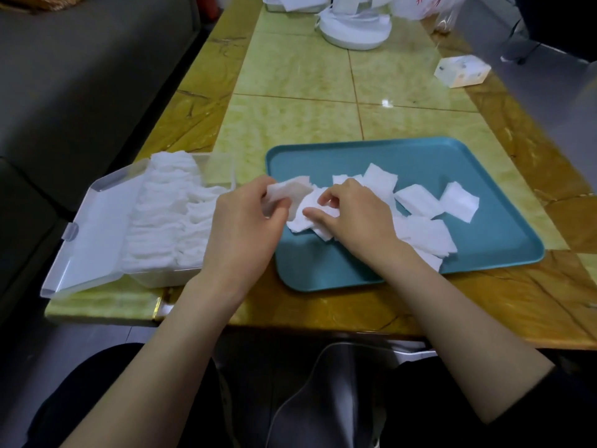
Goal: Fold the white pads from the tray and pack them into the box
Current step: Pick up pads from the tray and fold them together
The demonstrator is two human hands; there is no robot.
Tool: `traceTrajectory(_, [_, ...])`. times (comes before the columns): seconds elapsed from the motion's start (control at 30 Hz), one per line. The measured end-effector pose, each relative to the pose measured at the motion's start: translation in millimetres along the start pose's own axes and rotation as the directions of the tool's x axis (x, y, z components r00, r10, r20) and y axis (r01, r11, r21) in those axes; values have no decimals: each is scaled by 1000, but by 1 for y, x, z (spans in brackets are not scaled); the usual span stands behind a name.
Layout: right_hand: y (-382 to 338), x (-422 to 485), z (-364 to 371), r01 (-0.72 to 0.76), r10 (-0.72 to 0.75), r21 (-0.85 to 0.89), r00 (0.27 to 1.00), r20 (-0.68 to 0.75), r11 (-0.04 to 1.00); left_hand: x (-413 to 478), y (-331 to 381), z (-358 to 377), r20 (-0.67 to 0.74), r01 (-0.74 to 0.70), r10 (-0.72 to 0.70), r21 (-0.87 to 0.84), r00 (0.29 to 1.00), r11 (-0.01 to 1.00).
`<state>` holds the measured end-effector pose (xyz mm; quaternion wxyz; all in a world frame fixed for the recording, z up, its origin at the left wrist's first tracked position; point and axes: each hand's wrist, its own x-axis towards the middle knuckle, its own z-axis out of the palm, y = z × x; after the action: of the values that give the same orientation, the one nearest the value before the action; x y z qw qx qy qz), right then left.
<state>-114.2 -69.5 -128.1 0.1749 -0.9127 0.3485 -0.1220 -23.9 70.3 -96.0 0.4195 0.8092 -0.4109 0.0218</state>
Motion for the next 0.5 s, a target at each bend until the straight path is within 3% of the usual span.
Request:
traceTrajectory(0.17, [-8,0,2,23,-24,89,1000,4,996,1,-4,-6,-31,-11,11,-5,999,1000])
traceTrajectory(0.3, [-3,-1,-11,2,33,273,992,-125,962,4,-5,-9,-28,29,-29,-28,999,999])
traceTrajectory(0.5, [8,-3,-25,-1,114,400,959,-261,917,4,-8,-10,-34,66,-66,-19,997,998])
